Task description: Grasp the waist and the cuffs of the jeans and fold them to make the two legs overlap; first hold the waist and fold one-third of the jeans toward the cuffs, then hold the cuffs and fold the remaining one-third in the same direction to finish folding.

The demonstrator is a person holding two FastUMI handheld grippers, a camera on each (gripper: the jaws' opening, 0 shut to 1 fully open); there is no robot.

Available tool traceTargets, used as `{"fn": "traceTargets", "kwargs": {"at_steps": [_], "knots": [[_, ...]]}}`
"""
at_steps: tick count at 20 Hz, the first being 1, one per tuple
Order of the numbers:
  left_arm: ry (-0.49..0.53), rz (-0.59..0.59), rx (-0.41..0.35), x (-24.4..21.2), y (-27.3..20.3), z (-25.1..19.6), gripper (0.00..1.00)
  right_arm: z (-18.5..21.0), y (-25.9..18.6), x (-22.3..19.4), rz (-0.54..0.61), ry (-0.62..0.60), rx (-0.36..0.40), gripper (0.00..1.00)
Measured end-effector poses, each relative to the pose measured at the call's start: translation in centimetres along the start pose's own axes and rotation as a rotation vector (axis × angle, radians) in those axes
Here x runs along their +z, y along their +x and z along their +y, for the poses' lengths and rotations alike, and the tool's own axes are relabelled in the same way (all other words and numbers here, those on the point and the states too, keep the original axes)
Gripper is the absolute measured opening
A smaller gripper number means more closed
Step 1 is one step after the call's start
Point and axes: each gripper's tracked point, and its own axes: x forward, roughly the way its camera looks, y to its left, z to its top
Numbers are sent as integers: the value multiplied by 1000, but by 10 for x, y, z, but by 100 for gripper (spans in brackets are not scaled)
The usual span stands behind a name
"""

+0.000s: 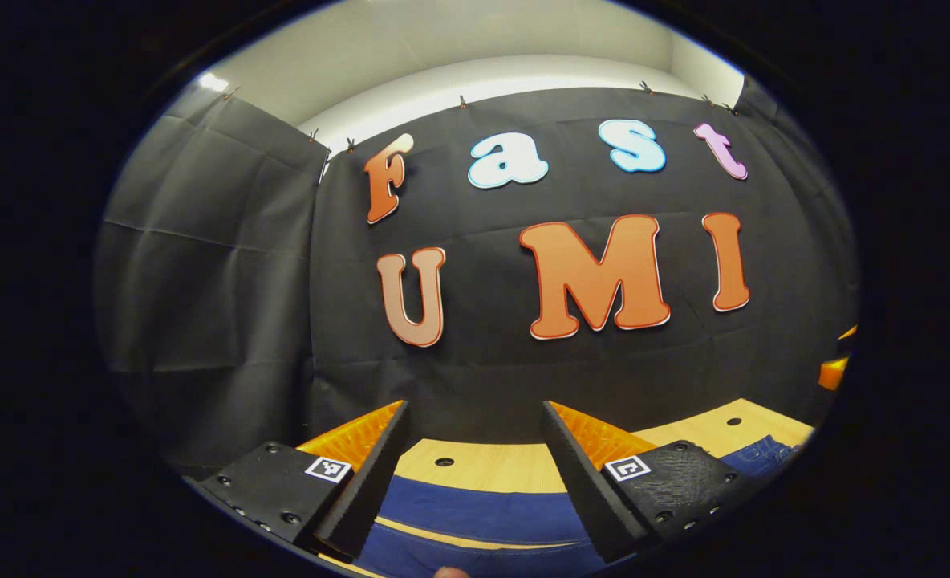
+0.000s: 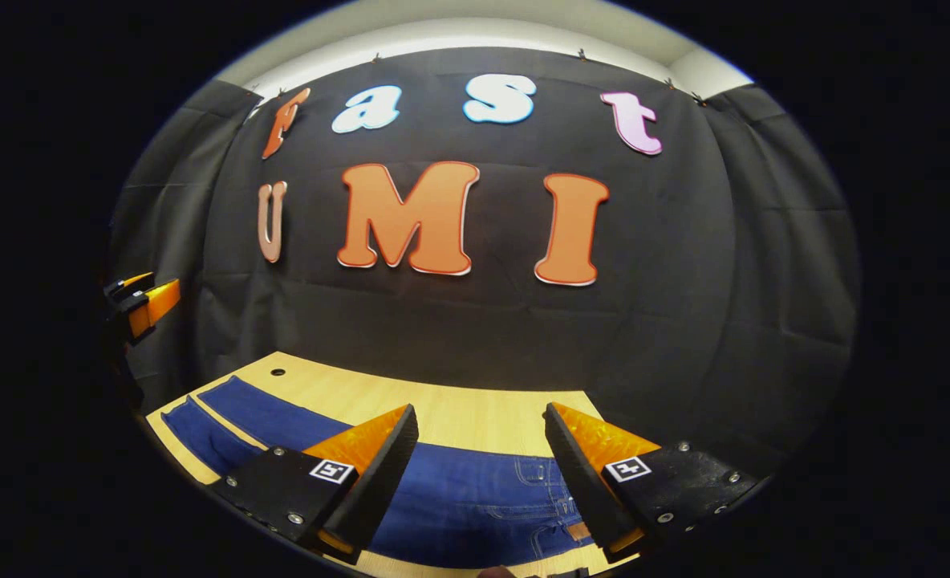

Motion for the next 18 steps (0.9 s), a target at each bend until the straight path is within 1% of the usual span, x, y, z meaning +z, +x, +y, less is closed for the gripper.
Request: {"fn": "traceTargets", "kwargs": {"at_steps": [3, 4, 9, 11, 16, 17, 18], "knots": [[27, 52, 1, -20, 10, 12, 99, -13, 5, -12, 32, -22, -60, 98], [31, 63, -7, -26, 13, 14, 100, -12, 6, -16, 44, -15, -65, 98], [27, 161, -16, -65, 24, 43, 100, -13, 11, -41, 133, 14, -101, 98], [22, 214, -13, -83, 26, 57, 99, -18, 14, -54, 176, 27, -125, 98], [-10, 326, 10, -124, 27, 92, 99, -25, 11, -89, 307, 116, -160, 98], [-21, 350, 15, -134, 28, 98, 100, -28, 10, -98, 336, 138, -174, 98], [-36, 380, 20, -143, 29, 104, 99, -30, 12, -106, 361, 162, -185, 98]]}}
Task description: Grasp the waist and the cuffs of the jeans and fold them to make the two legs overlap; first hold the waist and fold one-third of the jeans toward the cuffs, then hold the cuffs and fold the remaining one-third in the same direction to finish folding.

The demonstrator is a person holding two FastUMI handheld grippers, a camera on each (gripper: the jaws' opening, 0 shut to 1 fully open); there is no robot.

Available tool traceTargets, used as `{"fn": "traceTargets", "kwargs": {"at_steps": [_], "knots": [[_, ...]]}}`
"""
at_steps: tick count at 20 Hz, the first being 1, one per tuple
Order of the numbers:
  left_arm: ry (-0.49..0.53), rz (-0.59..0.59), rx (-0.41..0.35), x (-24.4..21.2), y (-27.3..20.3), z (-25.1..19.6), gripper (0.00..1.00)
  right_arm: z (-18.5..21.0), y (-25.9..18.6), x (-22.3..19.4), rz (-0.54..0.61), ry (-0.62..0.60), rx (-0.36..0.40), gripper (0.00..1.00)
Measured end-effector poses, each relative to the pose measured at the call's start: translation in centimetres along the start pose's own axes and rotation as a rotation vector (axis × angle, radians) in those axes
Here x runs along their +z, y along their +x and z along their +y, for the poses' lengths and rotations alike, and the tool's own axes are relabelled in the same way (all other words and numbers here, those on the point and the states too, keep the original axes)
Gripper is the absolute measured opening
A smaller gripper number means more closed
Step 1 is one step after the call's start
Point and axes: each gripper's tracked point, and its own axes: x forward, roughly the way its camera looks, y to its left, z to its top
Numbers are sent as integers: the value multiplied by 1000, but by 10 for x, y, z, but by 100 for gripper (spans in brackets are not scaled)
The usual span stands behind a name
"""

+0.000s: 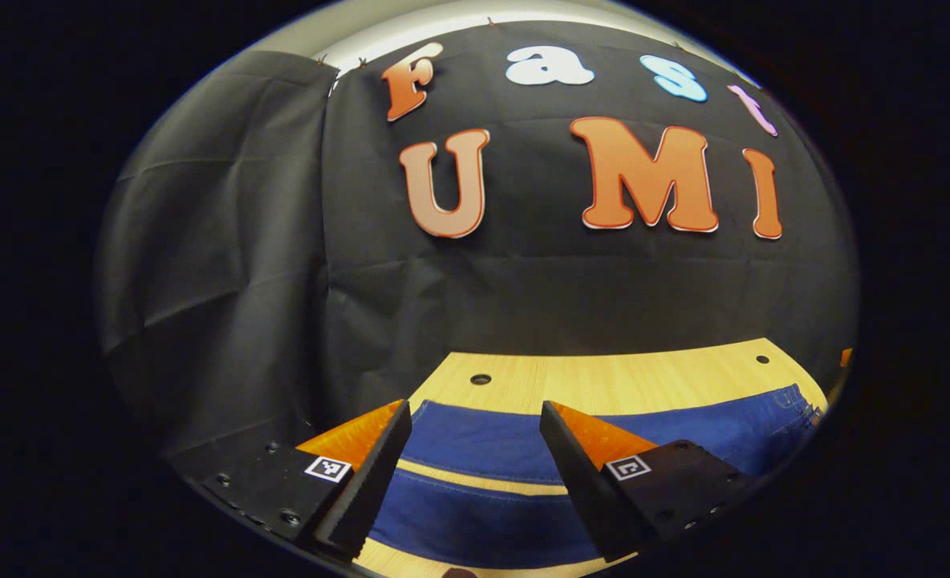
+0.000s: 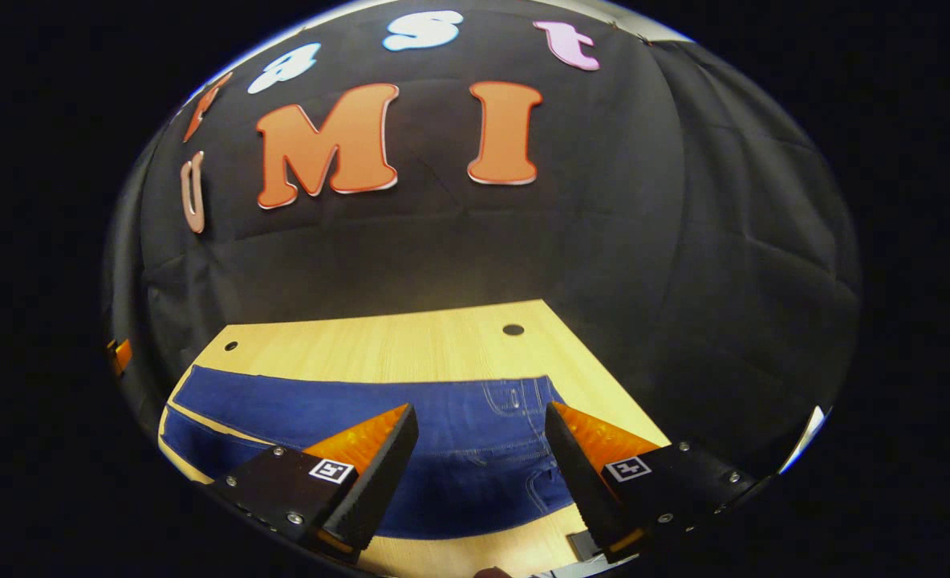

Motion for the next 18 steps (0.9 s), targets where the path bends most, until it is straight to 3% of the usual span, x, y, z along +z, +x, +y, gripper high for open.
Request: {"fn": "traceTargets", "kwargs": {"at_steps": [6, 12, 18], "knots": [[-142, 197, -8, -63, 14, 24, 99, -6, 20, -62, 230, 252, 7, 98], [-249, 334, 14, -108, 17, 44, 97, -40, 39, -107, 361, 497, -48, 98], [-524, 517, 63, -166, 11, 69, 98, -54, 52, -138, 452, 665, -74, 98]]}}
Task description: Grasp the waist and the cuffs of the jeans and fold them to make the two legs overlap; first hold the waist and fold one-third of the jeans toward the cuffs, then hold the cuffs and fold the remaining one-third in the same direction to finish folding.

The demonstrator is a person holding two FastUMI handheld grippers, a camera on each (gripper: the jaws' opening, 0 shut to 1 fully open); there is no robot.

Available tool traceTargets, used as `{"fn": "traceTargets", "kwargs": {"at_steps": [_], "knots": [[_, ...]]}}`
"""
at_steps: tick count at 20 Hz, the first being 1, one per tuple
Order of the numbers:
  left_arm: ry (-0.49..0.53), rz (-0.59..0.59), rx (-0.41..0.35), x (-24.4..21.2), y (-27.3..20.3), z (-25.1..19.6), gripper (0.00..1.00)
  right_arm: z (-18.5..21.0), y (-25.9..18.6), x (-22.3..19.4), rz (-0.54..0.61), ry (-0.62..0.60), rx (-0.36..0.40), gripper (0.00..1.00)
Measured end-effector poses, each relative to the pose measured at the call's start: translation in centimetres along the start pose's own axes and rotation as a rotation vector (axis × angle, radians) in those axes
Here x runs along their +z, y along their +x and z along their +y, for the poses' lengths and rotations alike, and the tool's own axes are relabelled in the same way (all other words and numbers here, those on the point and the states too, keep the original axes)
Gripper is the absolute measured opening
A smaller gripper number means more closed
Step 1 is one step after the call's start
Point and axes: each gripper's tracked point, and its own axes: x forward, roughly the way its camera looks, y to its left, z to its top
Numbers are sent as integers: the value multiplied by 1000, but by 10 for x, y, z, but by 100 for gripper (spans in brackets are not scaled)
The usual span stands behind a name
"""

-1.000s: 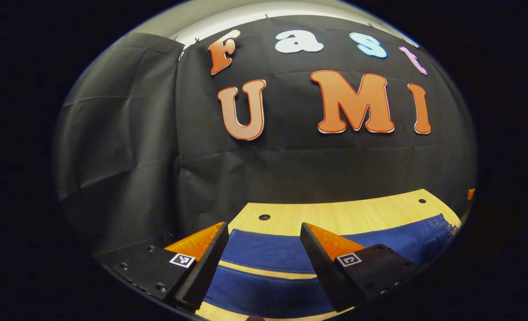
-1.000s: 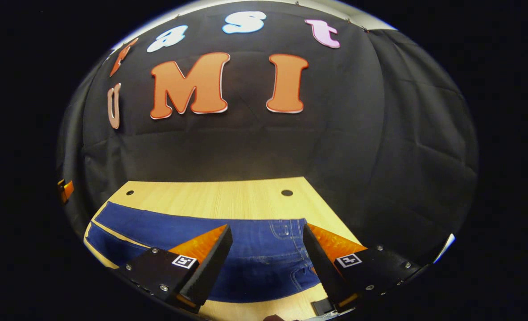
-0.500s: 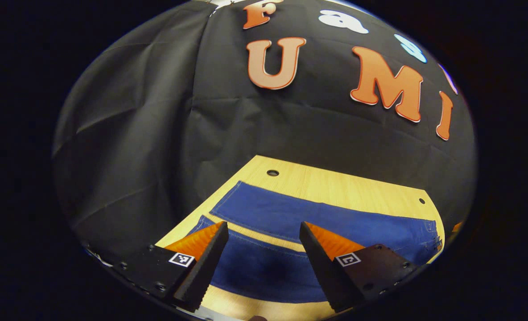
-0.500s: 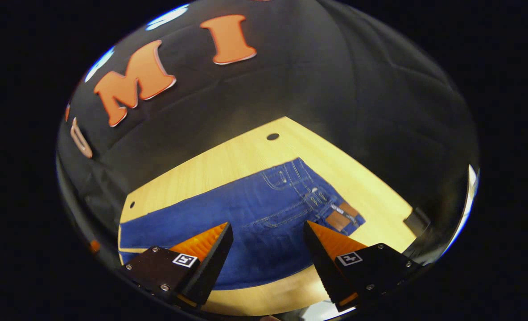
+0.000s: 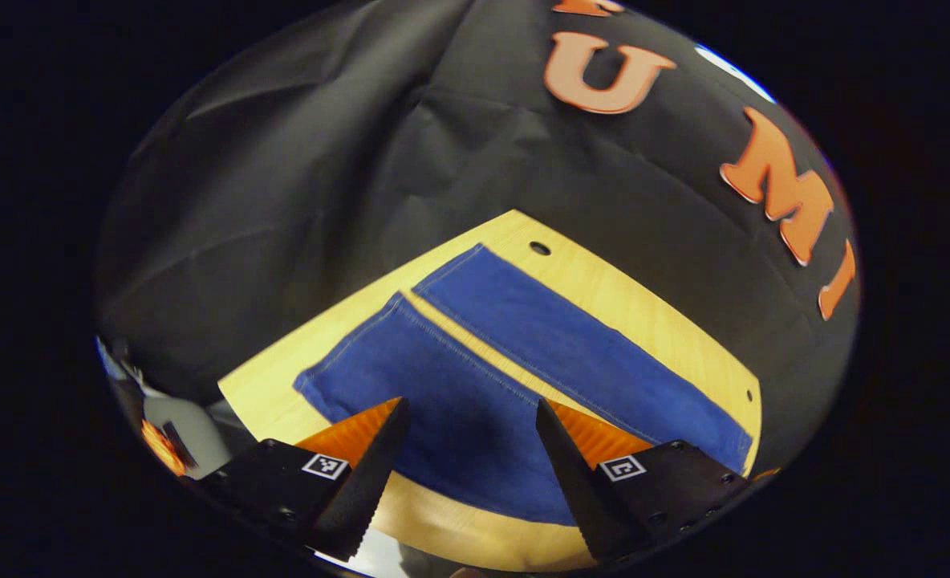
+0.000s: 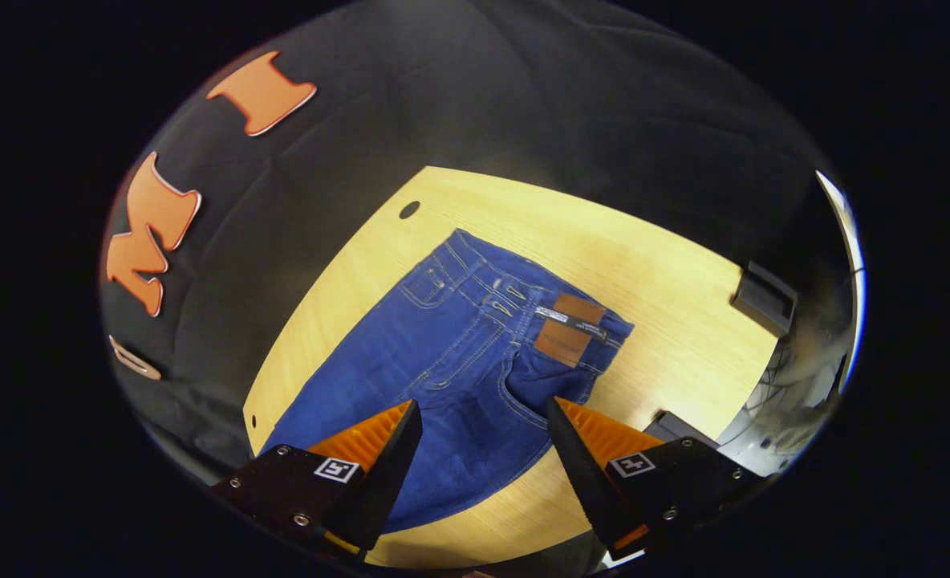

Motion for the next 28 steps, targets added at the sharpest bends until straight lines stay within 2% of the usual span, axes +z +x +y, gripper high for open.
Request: {"fn": "traceTargets", "kwargs": {"at_steps": [5, 8, 11, 18, 21, 26, 27, 28], "knots": [[-339, 163, -5, -31, 9, 37, 98, -18, 11, -4, 59, 68, -13, 98], [-483, 205, 6, -36, 13, 51, 98, -23, 17, -4, 76, 96, -9, 98], [-520, 203, 24, -33, 17, 67, 98, -28, 22, -5, 94, 126, -9, 98], [-570, 181, 2, -26, 38, 110, 98, -39, 34, -5, 124, 193, -1, 98], [-597, 148, -39, -17, 42, 107, 94, -44, 42, -8, 133, 192, -12, 98], [-570, 128, -98, -5, 59, 96, 94, -44, 51, -16, 150, 202, -8, 98], [-569, 119, -116, -3, 62, 94, 93, -42, 53, -15, 143, 207, 2, 100], [-576, 103, -134, 2, 64, 93, 93, -43, 53, -14, 143, 213, 6, 97]]}}
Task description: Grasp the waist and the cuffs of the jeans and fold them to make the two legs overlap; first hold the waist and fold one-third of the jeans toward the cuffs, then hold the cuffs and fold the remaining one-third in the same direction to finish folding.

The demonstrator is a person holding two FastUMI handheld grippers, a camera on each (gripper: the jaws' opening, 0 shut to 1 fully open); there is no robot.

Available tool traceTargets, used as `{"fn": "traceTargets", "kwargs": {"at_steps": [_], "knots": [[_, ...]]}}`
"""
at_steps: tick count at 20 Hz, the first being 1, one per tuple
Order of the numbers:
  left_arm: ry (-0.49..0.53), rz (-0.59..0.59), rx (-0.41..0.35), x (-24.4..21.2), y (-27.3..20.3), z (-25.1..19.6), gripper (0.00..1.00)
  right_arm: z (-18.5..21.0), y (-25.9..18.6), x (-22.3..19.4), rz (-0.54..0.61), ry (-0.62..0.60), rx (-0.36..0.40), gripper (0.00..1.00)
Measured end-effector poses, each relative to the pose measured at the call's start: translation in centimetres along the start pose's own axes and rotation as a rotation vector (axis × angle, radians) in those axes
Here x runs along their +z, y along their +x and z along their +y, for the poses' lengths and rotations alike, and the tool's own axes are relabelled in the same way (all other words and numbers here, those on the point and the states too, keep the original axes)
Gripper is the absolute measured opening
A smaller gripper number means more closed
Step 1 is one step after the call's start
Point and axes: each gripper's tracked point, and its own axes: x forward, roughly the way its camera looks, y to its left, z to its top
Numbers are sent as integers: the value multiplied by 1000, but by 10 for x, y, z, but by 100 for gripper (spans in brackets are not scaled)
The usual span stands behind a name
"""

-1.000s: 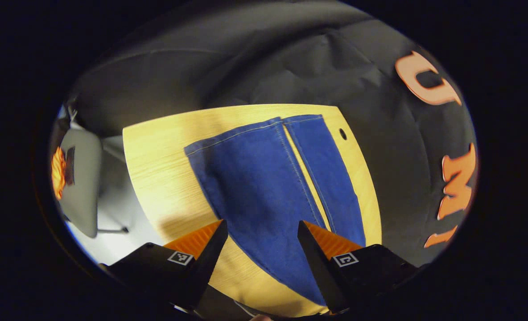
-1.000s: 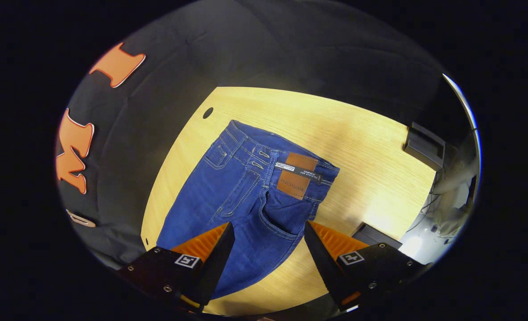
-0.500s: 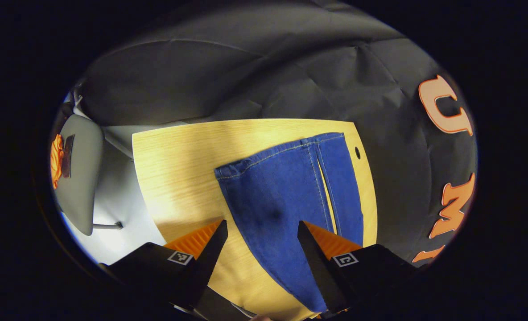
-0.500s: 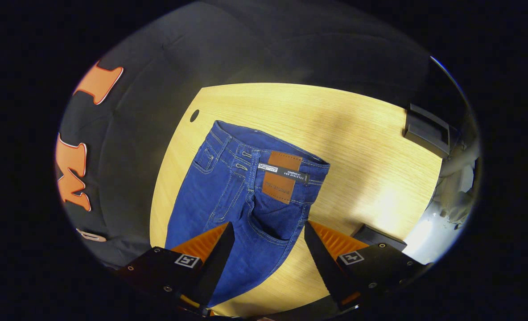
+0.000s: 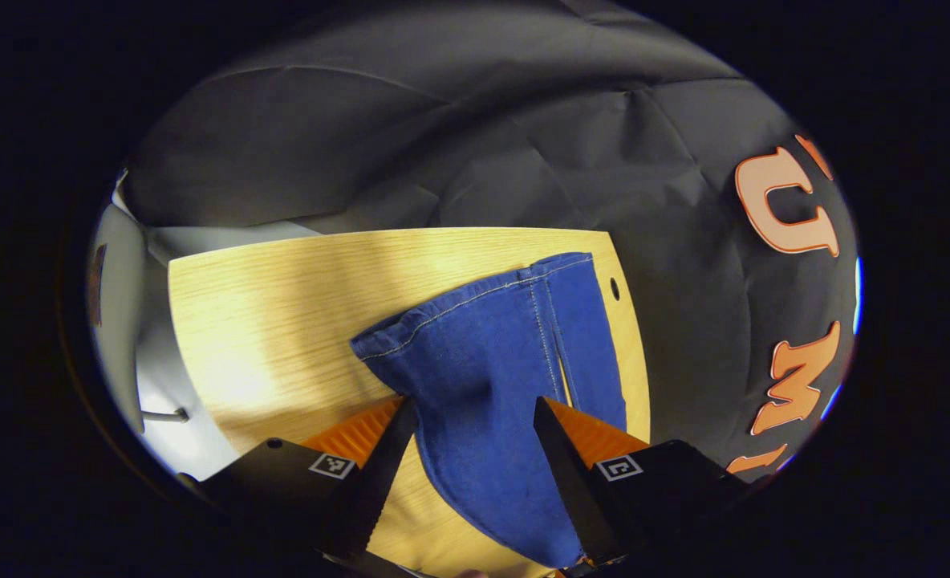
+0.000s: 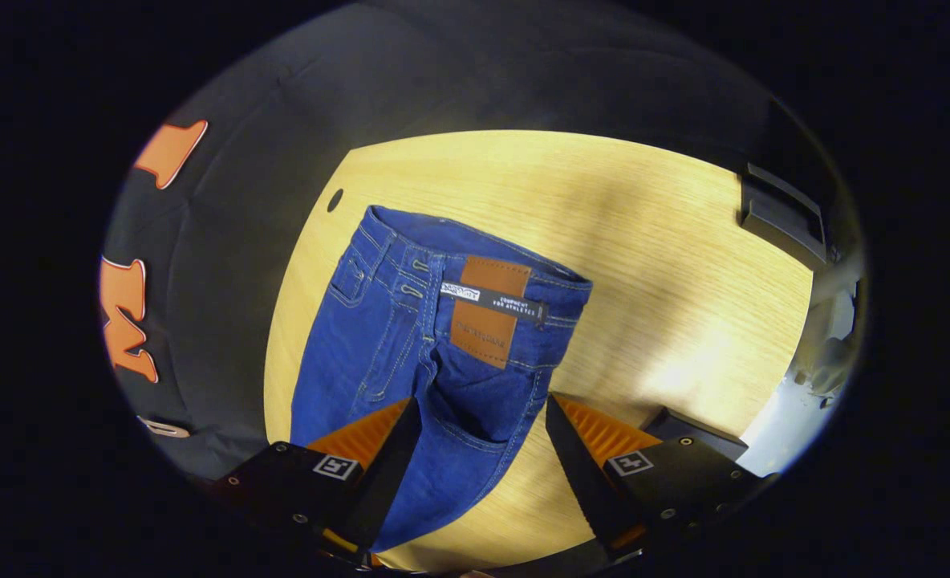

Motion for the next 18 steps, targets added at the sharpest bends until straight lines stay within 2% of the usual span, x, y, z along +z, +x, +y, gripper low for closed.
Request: {"fn": "traceTargets", "kwargs": {"at_steps": [3, 5, 6, 7, 8, 9, 10, 13, 14, 15, 16, 18], "knots": [[-32, -34, -49, 8, 18, -15, 93, 1, 2, 4, -9, 43, 24, 97], [-42, -27, -29, 6, 32, -11, 84, 3, 4, 6, -11, 57, 35, 96], [-47, -25, -18, 6, 36, -11, 66, 2, 5, 7, -10, 58, 37, 96], [-41, -16, -4, 4, 39, -10, 60, 3, 5, 7, -11, 56, 38, 95], [-32, -6, 26, 2, 41, -6, 44, 2, 5, 7, -8, 54, 36, 95], [-33, 1, 51, 2, 44, 0, 34, 2, 6, 8, -6, 53, 37, 94], [-35, -3, 52, 2, 43, -1, 8, 2, 6, 7, -3, 57, 36, 94], [-13, 5, 69, 2, 47, 1, 7, -1, 7, 8, 7, 74, 49, 84], [-8, 5, 70, 2, 38, 1, 3, -3, 7, 10, 8, 94, 54, 81], [-5, -1, 83, 4, 36, 3, 3, -3, 9, 7, 17, 109, 60, 74], [-5, -4, 88, 3, 33, 3, 3, -13, 9, 4, 25, 103, 29, 69], [-7, -16, 87, 7, 25, 4, 3, -22, 13, 7, 2, 188, 1, 36]]}}
